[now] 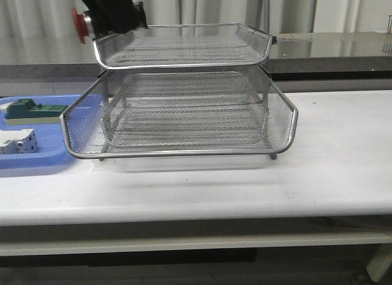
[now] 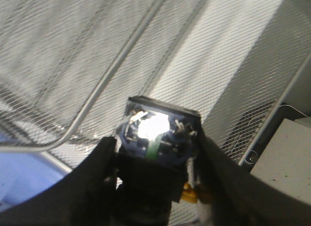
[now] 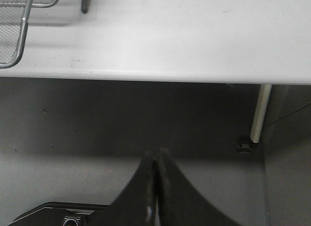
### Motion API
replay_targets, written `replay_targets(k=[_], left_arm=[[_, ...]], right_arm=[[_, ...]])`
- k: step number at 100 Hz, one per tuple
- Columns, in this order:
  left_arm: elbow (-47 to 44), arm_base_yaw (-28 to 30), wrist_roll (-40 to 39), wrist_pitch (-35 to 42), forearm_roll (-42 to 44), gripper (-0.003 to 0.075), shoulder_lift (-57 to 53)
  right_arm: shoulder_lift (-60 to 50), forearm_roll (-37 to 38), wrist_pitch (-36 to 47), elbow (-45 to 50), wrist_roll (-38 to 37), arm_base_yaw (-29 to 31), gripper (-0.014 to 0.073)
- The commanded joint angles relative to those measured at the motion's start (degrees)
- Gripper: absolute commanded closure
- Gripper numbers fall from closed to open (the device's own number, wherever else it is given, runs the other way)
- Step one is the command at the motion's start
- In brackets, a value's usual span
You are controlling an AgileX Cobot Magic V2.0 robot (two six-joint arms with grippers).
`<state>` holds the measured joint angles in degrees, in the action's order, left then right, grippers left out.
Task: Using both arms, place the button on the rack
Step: 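Lift the red button and carry it over the pulled-out middle tray, then lower the button onto the middle tray, open left gripper, withdraw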
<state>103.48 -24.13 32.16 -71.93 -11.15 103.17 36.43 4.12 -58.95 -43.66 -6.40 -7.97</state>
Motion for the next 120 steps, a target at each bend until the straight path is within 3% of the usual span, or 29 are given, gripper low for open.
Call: replay_targets(k=[1,31,85,97,120], left_arm=[[1.3,-3.0,-0.3,0.1,-1.5,0.0716,-0.8],[1.3,-9.2,0.0,4.0,-1.5,0.0716,6.0],[1.3,-9.8,0.2,7.2,-1.5,0.0699,9.8],[1.3,-9.8,2.0,6.8,-1.5,0.0587,9.8],[1.3,-9.8,2.2,6.7,-1.5,0.0255,9.8]], right_arm=[[-0.1,0.9,2.9,-1.4,0.2,0.1,0.066],[-0.1,0.9,2.9,-1.4,0.2,0.1,0.066],[-0.1,0.9,2.9,-1.4,0.2,0.1,0.066],[-0.1,0.9,2.9,-1.4,0.2,0.1,0.066],[-0.1,0.9,2.9,-1.4,0.2,0.1,0.066]])
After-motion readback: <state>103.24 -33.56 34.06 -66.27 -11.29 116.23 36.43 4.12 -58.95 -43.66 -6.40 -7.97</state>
